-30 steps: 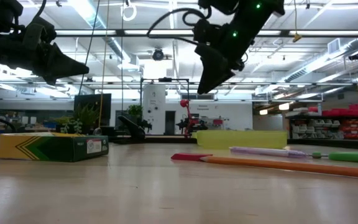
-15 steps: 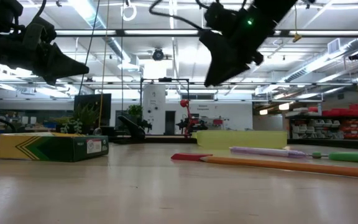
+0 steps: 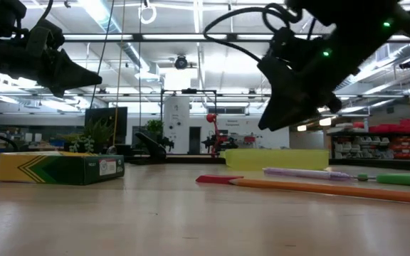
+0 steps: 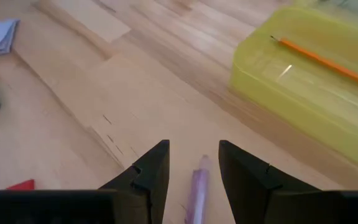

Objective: Pack school essentials
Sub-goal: Put the purple pen into the yellow supply box

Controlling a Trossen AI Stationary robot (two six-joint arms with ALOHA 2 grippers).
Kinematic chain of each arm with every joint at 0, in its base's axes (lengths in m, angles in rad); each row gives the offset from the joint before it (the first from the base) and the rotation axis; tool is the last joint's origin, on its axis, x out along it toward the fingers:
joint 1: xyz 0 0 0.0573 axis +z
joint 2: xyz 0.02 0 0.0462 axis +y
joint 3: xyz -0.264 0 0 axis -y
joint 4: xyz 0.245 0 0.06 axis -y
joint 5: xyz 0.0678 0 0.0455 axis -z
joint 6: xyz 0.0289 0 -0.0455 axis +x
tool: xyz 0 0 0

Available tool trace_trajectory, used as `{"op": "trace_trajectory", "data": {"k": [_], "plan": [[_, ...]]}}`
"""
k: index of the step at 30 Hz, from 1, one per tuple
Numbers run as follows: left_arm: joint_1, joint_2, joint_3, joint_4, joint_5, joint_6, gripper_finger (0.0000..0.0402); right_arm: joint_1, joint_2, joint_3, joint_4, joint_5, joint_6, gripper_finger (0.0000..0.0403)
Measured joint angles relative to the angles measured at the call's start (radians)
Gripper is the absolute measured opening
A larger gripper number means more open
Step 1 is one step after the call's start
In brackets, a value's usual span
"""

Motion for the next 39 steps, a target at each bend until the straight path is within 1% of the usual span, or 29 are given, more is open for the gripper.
{"op": "trace_trajectory", "data": {"k": [4,9,11,16,19,25,34,39], "plan": [[0.000,0.000,0.000,0.000,0.000,0.000,0.0025,0.030,0.000,-0.035,0.038,0.043,0.045,0.0145],[0.000,0.000,0.000,0.000,0.000,0.000,0.0032,0.050,0.022,-0.048,0.101,0.073,0.041,0.0145],[0.000,0.000,0.000,0.000,0.000,0.000,0.0035,0.056,0.060,-0.036,0.104,0.086,0.048,0.0145],[0.000,0.000,0.000,0.001,0.000,0.000,0.0034,0.053,0.184,0.006,0.104,0.079,0.087,0.0145],[0.000,0.000,0.000,-0.005,0.001,0.000,0.0029,0.054,0.229,0.016,0.100,0.082,0.115,0.0145],[0.000,0.000,0.000,0.000,0.000,0.000,0.0026,0.054,0.245,0.016,0.077,0.089,0.130,0.0145],[0.000,0.000,0.000,0.001,0.000,0.000,0.0036,0.052,0.265,0.014,0.061,0.102,0.130,0.0145],[0.000,0.000,0.000,0.002,0.000,0.000,0.0031,0.052,0.256,0.014,0.067,0.134,0.079,0.0145]]}}
